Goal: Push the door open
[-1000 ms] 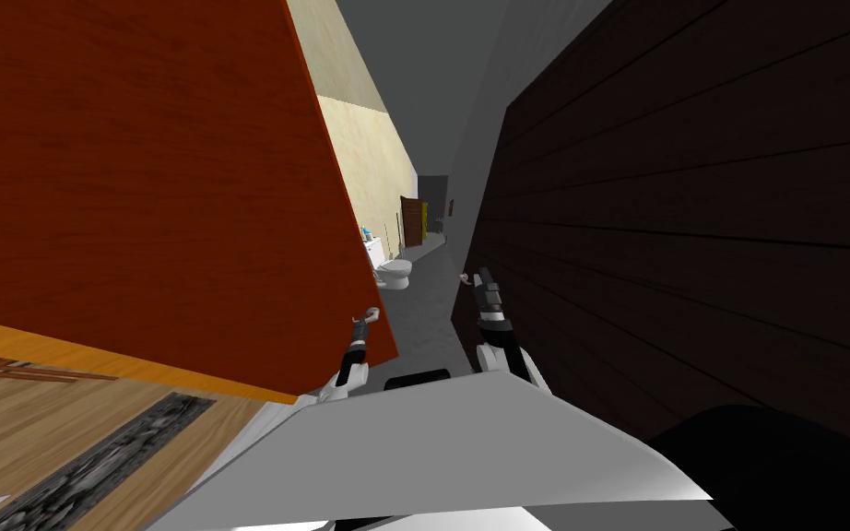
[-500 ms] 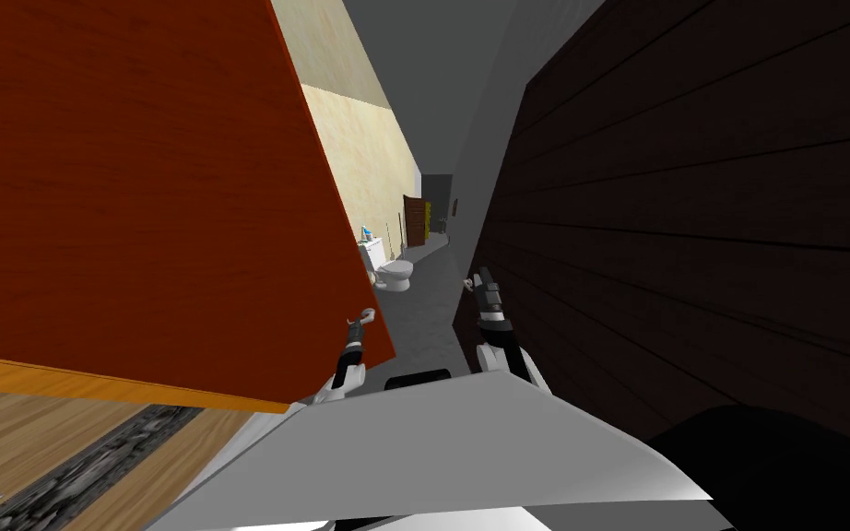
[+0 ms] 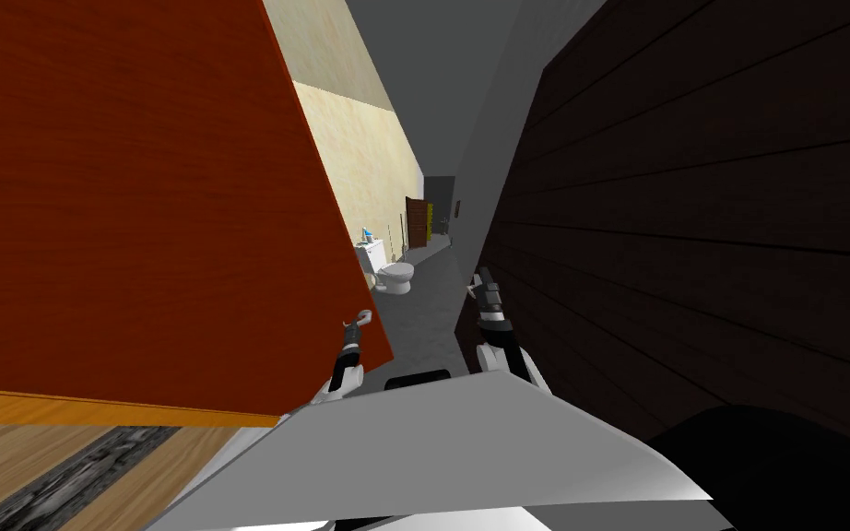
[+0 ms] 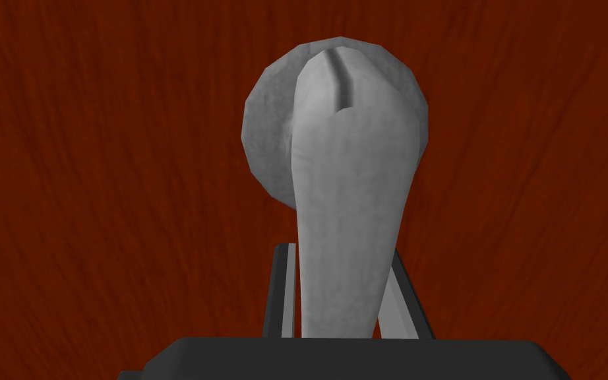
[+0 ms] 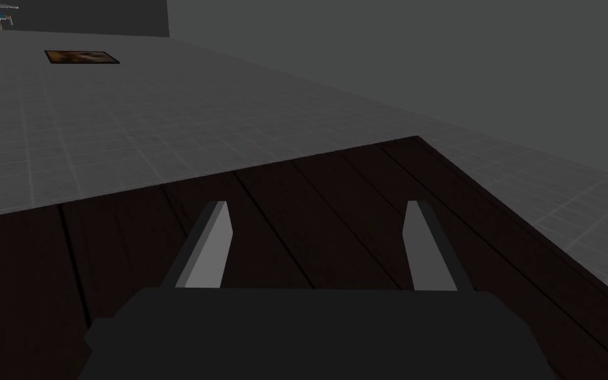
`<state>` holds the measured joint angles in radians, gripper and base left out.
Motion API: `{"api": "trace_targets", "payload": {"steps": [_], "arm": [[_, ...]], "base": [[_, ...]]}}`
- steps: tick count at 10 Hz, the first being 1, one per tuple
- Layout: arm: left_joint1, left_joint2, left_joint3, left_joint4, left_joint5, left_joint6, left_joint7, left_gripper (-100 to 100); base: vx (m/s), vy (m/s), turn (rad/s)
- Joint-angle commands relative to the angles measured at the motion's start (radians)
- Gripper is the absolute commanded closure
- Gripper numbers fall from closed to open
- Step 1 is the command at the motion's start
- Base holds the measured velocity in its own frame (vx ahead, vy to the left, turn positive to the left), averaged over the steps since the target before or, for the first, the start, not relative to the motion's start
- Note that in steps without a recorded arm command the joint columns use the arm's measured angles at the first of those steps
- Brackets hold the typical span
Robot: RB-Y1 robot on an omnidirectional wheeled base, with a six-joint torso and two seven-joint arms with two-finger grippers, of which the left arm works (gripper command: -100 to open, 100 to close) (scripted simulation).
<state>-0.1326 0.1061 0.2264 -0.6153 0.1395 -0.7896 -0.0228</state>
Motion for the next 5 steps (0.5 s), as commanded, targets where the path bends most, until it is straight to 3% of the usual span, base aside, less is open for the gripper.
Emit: {"api": "trace_targets", "payload": {"steps": [1,5], "arm": [[-0.002,0.005,0.015,-0.005,0.009,-0.003,-0.005,100],[0.0,0.01,0.057,-0.003,0.033,-0.005,-0.021,100]], "base": [[0.193,-0.066,0.051],[0.208,-0.031,0.048]]}}
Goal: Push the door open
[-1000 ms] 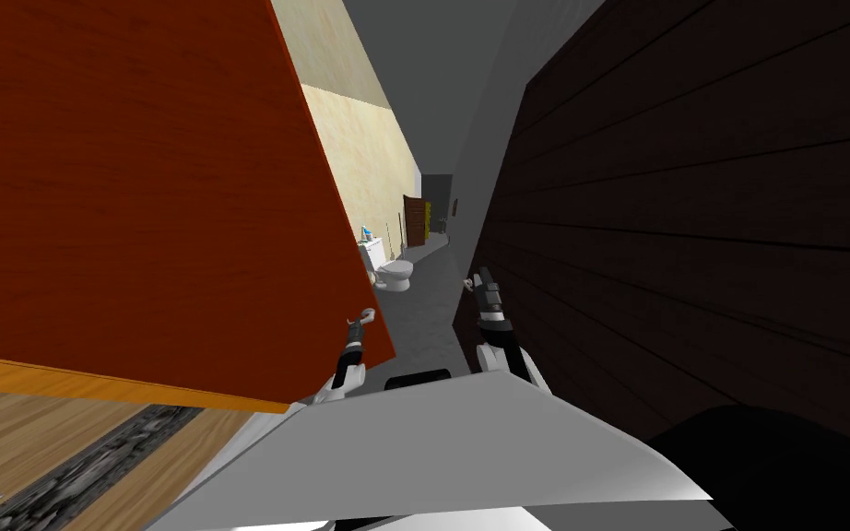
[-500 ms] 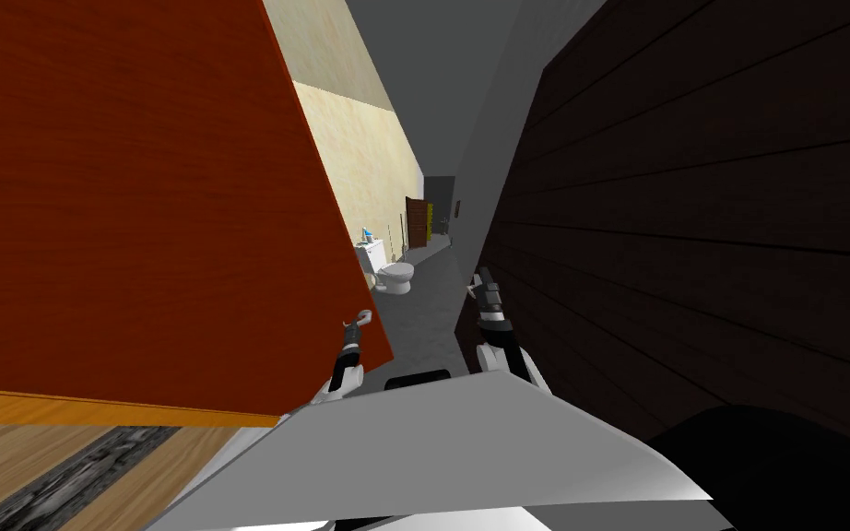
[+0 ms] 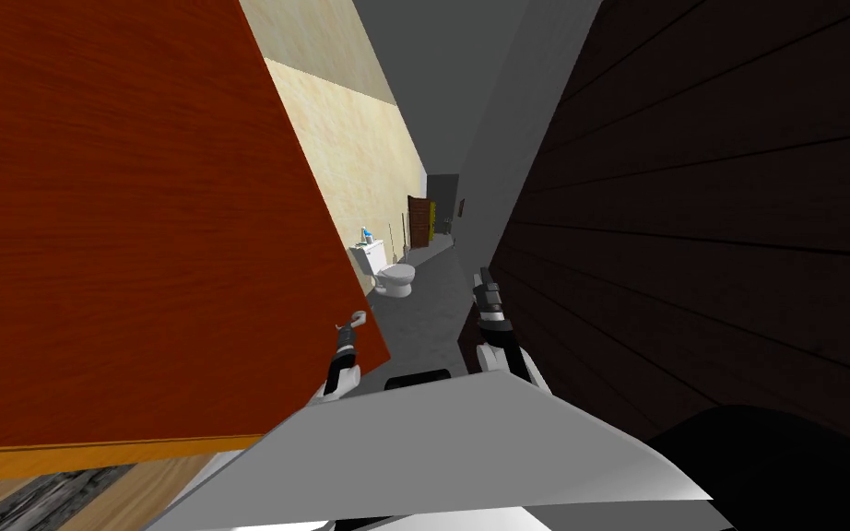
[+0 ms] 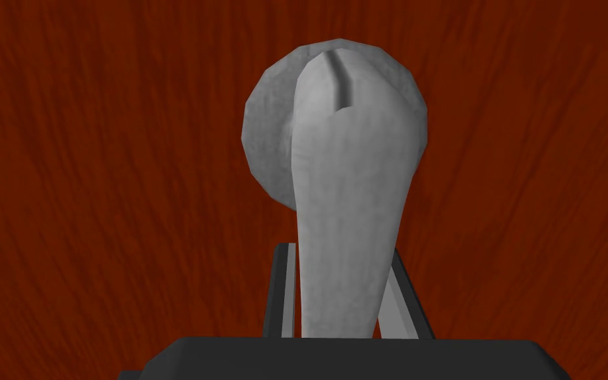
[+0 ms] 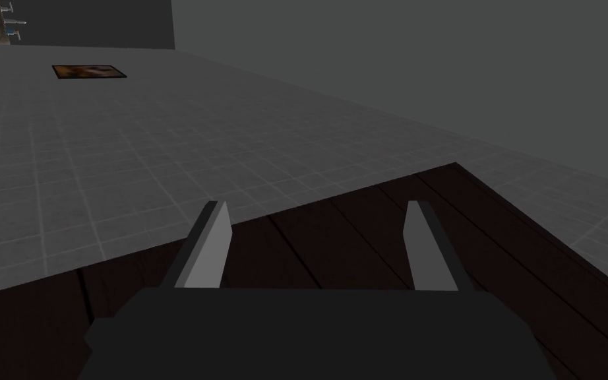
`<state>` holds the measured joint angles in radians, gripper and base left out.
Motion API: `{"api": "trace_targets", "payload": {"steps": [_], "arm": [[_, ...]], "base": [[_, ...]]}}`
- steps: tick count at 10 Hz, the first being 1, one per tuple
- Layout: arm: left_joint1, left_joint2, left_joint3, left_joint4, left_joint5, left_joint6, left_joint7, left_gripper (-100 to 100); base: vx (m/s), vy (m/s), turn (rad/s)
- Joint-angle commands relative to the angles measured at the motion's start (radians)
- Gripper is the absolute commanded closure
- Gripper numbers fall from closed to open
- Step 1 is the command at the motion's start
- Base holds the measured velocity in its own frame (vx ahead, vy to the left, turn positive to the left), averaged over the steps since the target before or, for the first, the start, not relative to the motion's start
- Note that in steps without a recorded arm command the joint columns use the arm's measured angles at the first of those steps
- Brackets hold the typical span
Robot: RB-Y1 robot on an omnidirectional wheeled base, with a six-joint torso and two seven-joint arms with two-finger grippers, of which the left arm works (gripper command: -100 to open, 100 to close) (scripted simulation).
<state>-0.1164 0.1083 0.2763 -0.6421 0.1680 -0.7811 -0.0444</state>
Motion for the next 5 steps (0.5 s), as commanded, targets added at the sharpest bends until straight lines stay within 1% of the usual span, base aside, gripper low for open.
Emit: {"api": "trace_targets", "payload": {"steps": [1,5], "arm": [[-0.016,0.009,0.017,0.024,0.01,-0.014,-0.003,100],[-0.014,0.014,0.051,0.026,0.03,-0.016,-0.017,100]], "base": [[0.193,-0.033,0.048],[0.186,-0.039,0.049]]}}
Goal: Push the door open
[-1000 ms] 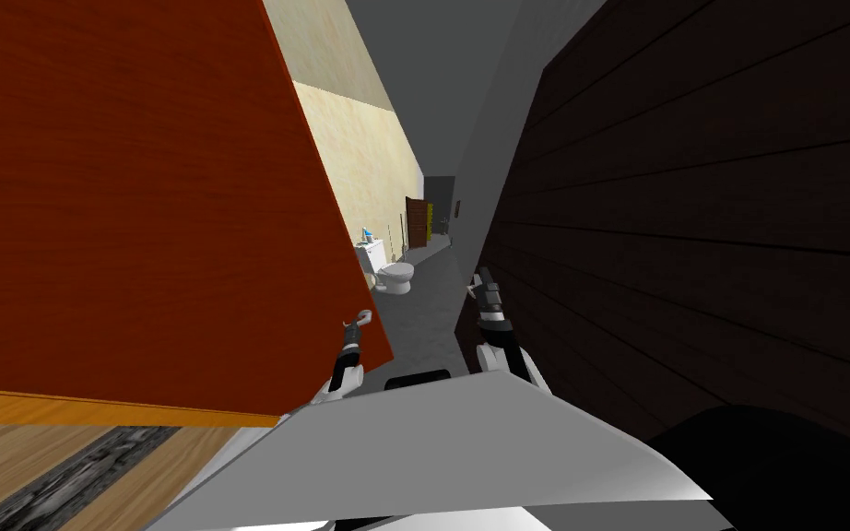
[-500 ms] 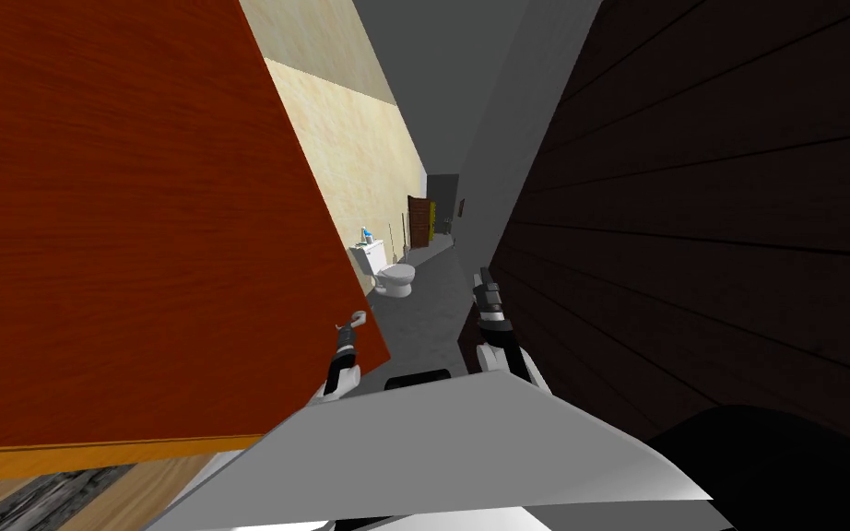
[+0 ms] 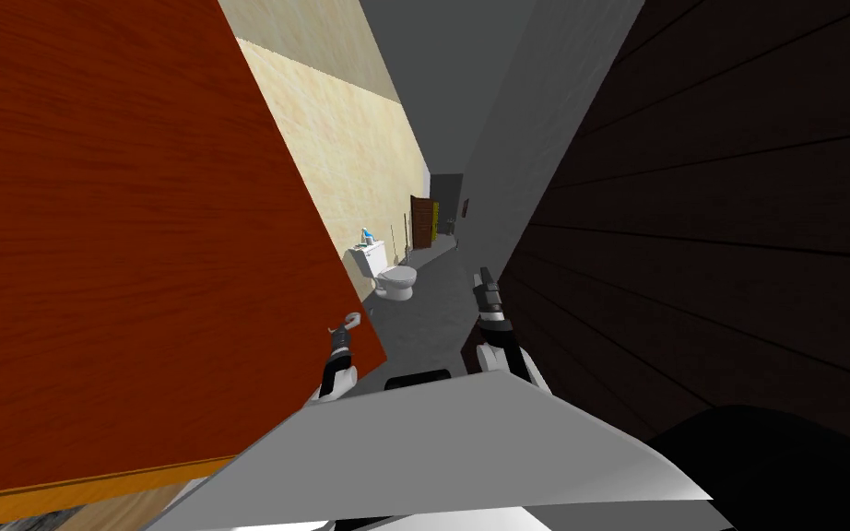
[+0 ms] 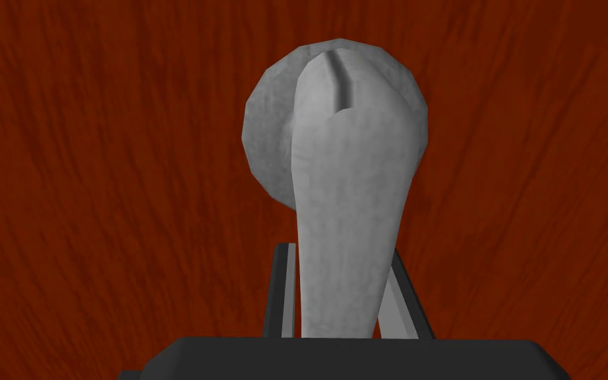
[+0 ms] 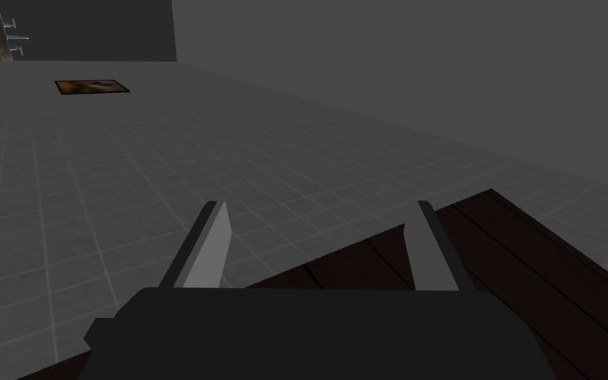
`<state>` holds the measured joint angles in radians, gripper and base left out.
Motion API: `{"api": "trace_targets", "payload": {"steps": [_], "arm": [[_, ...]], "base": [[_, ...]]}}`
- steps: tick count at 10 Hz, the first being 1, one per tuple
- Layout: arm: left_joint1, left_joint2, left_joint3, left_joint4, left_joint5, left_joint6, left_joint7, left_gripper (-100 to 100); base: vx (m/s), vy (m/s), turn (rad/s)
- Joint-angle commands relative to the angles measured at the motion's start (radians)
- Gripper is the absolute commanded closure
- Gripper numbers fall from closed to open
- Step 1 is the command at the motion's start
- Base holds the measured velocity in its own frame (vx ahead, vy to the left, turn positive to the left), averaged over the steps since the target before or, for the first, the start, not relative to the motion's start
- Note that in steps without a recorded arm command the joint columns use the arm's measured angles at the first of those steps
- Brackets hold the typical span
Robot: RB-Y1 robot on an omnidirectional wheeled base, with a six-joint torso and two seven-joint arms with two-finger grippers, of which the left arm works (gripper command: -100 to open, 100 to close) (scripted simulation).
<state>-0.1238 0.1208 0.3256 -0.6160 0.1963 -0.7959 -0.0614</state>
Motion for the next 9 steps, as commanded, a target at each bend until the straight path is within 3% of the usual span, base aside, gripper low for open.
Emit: {"api": "trace_targets", "payload": {"steps": [1,9], "arm": [[0.0,0.0,0.0,0.0,0.0,0.0,0.0,100],[0.006,0.014,0.088,0.003,0.052,-0.005,-0.034,100]], "base": [[0.077,-0.016,0.042],[0.189,-0.006,0.044]]}}
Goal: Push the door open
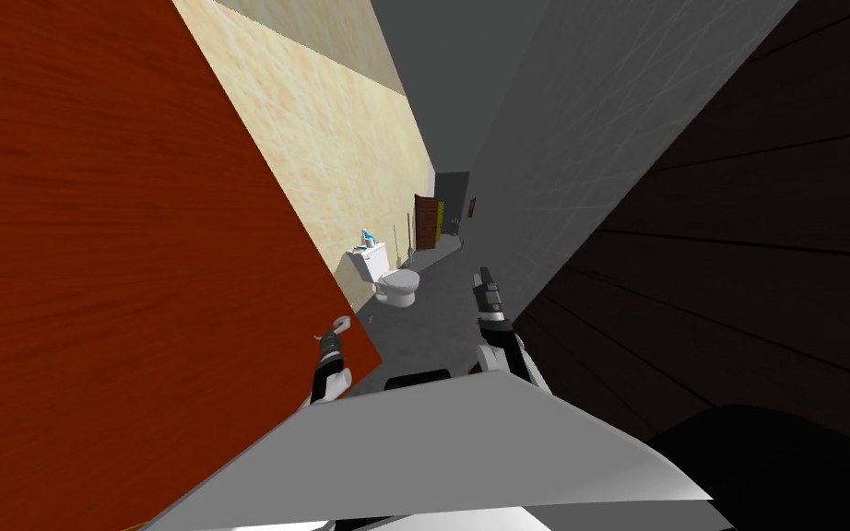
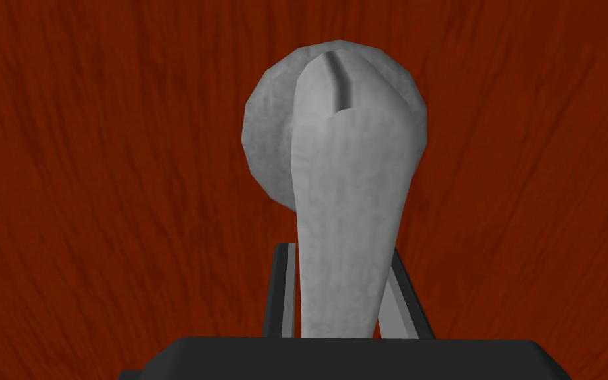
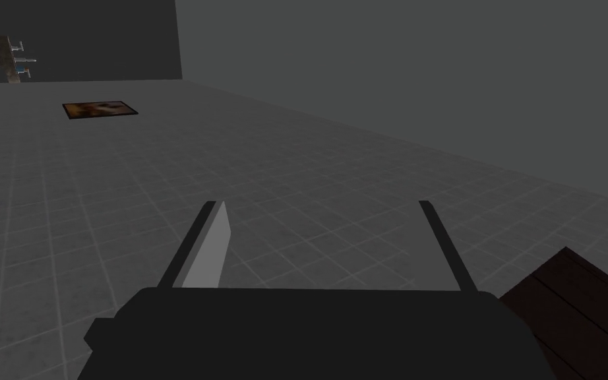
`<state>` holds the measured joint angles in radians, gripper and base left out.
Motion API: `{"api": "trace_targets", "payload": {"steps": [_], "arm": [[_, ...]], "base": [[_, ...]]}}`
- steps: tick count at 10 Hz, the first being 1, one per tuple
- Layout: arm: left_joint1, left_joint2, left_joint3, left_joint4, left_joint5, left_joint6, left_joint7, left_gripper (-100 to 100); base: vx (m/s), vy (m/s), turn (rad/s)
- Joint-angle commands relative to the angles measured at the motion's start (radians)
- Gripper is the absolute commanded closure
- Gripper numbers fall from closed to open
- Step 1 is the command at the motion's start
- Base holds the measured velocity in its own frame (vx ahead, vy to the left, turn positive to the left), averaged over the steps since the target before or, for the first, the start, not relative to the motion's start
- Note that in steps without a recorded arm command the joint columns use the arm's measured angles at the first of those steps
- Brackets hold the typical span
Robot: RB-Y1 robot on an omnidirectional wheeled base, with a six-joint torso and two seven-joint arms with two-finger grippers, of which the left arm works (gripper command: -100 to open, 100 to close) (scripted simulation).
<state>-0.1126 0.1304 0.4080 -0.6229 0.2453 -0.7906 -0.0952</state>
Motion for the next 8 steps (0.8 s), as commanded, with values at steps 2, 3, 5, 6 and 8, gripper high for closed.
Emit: {"api": "trace_targets", "payload": {"steps": [2,3,5,6,8], "arm": [[-0.004,0.006,0.024,0.011,0.015,-0.011,-0.008,100],[-0.003,0.008,0.035,0.011,0.021,-0.012,-0.012,100],[-0.001,0.012,0.039,0.024,0.023,-0.017,-0.01,100],[0.002,0.017,0.061,0.022,0.036,-0.018,-0.019,100],[0.003,0.019,0.08,0.023,0.048,-0.019,-0.027,100]], "base": [[0.193,-0.012,0.047],[0.182,-0.014,0.041],[0.136,-0.005,0.043],[0.161,0.025,0.042],[0.219,0.018,0.044]]}}
